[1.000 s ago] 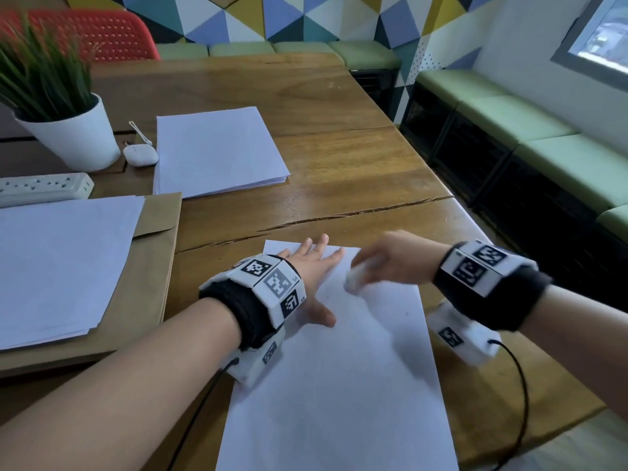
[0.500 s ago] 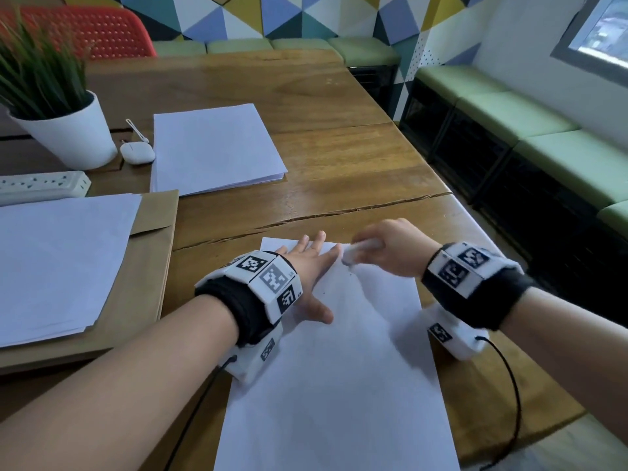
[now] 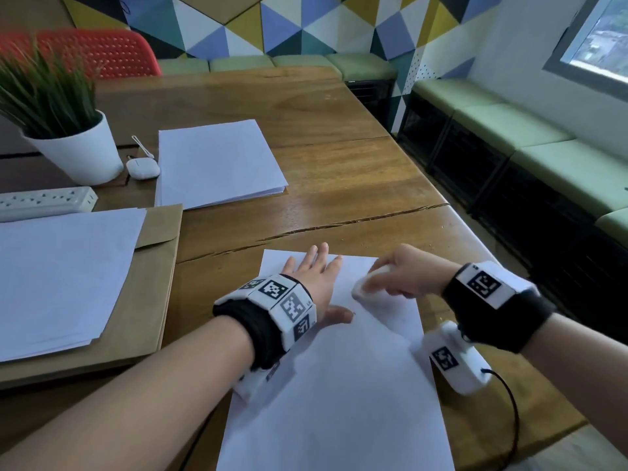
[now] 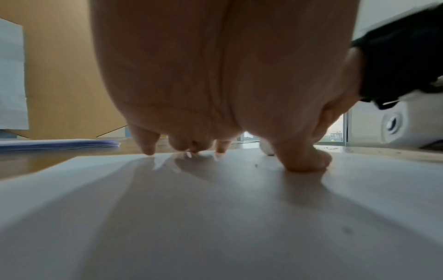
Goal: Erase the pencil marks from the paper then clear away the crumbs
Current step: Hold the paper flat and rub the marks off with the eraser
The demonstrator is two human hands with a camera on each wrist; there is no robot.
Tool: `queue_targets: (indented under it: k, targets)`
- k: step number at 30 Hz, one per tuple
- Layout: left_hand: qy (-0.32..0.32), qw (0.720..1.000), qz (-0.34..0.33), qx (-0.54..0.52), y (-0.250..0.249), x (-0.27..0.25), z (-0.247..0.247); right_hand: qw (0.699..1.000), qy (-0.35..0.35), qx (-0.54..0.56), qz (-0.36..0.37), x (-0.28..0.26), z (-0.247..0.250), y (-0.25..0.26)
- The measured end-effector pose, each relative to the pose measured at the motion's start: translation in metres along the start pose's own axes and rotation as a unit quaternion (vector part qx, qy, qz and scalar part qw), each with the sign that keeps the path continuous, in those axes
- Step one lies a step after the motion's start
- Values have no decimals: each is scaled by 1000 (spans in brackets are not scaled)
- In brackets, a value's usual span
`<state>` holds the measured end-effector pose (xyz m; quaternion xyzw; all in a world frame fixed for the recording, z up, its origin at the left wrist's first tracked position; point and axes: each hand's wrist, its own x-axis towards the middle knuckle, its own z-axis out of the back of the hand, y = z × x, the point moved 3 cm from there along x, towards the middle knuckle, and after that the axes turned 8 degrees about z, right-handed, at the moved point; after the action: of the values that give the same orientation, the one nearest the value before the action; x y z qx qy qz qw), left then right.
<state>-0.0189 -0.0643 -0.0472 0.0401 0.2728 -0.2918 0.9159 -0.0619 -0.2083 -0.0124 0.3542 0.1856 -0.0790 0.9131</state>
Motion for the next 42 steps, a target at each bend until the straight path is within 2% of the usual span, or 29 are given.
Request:
queue_targets:
  k: [2, 5, 6, 9, 10, 11, 14, 15, 16, 20, 21, 26, 28, 31, 32, 36, 38, 42]
  targets:
    - [3, 1000, -4, -12, 2, 1, -2, 998, -54, 15, -7, 10, 8, -1]
    - [1, 1000, -4, -17, 2, 1, -2, 994, -110, -24, -1, 12, 1, 4]
    - [3, 1000, -3, -16, 1, 1, -1, 994, -99, -40, 3, 8, -6, 6]
    - [12, 1000, -3, -14, 1, 2, -2, 998, 2, -59, -23, -4, -18, 10]
    - [13, 1000, -3, -13, 1, 3, -2, 997, 16, -61, -34, -4, -15, 11]
    - [12, 1000, -2, -11, 1, 3, -2, 998, 2, -56, -43, 0, -9, 12]
    - [2, 1000, 4, -5, 1, 2, -3, 993, -96, -21, -63, 13, 9, 13]
    - [1, 1000, 4, -2, 1, 2, -4, 992, -103, -25, -62, 12, 8, 13]
    - [2, 1000, 3, -1, 1, 2, -3, 994, -90, -35, -60, 10, 5, 12]
    - [15, 1000, -6, -7, 2, 3, -2, 993, 44, -75, -85, -8, -9, 7]
    - [15, 1000, -6, -6, 2, 3, -3, 992, 41, -71, -93, -5, -6, 7]
    - [1, 1000, -1, 1, 1, 1, -3, 991, -87, -8, -97, 18, 12, 12]
    - [4, 1000, -3, -2, 1, 1, -2, 992, -69, -28, -97, 12, 3, 9]
    - [11, 1000, -13, -9, 2, 2, -3, 992, 23, -48, -114, 2, -11, 3]
    - [10, 1000, -13, -8, 2, 2, -3, 992, 29, -37, -118, 3, -10, 3]
    - [0, 1000, -1, 0, 1, 1, -3, 988, -86, 54, -116, 20, 10, 6]
    - [-3, 1000, 0, 2, 1, 0, -3, 987, -115, 34, -105, 21, 10, 8]
    - [-2, 1000, 1, -7, 3, 3, -4, 995, -21, -28, -91, 9, -17, 16]
